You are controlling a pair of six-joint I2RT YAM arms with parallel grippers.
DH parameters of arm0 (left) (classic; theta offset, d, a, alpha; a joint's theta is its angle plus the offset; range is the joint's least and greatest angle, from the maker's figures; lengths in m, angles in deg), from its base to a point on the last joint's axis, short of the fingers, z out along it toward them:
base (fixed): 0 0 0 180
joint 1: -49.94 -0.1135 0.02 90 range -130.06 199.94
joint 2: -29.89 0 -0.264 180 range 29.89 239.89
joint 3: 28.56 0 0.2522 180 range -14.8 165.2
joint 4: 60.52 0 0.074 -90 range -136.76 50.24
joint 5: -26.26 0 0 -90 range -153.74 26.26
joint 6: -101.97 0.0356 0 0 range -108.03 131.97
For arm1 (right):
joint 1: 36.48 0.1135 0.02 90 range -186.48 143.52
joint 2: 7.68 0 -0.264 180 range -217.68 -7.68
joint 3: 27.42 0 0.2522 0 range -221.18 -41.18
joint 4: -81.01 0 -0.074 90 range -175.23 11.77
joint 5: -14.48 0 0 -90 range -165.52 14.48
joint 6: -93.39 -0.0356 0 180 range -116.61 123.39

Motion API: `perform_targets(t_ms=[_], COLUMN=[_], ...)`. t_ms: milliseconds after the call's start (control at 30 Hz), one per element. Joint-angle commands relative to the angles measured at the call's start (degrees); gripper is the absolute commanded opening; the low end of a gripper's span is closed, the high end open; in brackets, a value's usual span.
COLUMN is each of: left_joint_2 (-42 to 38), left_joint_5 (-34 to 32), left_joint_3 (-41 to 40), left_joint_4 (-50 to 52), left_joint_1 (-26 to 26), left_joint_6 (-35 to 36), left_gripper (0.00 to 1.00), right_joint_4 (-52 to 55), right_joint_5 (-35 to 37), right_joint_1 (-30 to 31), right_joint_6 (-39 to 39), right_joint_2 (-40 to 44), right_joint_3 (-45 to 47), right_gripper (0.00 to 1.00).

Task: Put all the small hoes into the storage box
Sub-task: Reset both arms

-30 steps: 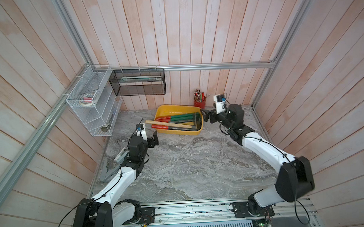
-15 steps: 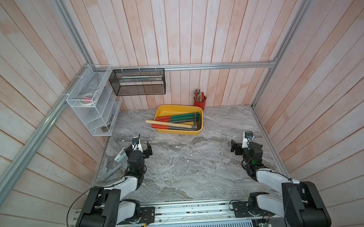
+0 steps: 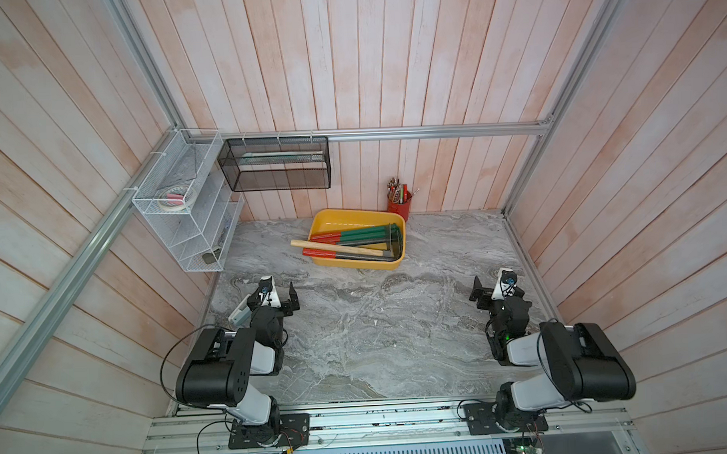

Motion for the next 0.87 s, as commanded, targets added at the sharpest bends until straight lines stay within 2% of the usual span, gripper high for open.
perform_targets(t_ms=[0, 67, 133, 233, 333, 400, 833], left_joint_2=[-0.5, -0.2, 0.0, -0.1, -0.1, -0.1, -0.1], left_joint_5=[4.3, 3.6, 3.4, 1.5, 1.1, 1.2, 1.2], left_joint_3=[3.0, 2.7, 2.6, 2.3, 2.4, 2.3, 2.3], left_joint_4=[4.0, 2.6, 2.2, 1.6, 1.8, 1.7, 1.8], left_joint_1=[-1.5, -1.7, -1.7, -1.7, -1.6, -1.7, -1.6], left_joint_6=[-0.7, -1.2, -1.1, -1.6, -1.8, -1.8, -1.7], left_gripper=[1.0, 1.0, 1.0, 1.0, 1.0, 1.0, 1.0], right_joint_4=[-6.3, -3.3, -7.1, -1.5, -5.7, -3.0, -4.0], right_joint_5=[-1.0, -1.4, 0.5, 0.7, 0.6, 0.7, 0.7], right_joint_1=[-0.2, -0.3, -0.3, -0.2, -0.2, -0.1, -0.1], right_joint_6=[-0.9, -0.9, -1.6, -1.7, -1.6, -1.6, -1.6], right_joint_2=[-0.3, 0.7, -1.9, -0.5, -2.0, -1.3, -1.5], right_joint_3=[0.1, -0.8, -1.2, -2.7, -2.0, -2.5, -2.4], right_gripper=[0.98, 0.98, 0.98, 0.98, 0.98, 0.98, 0.98])
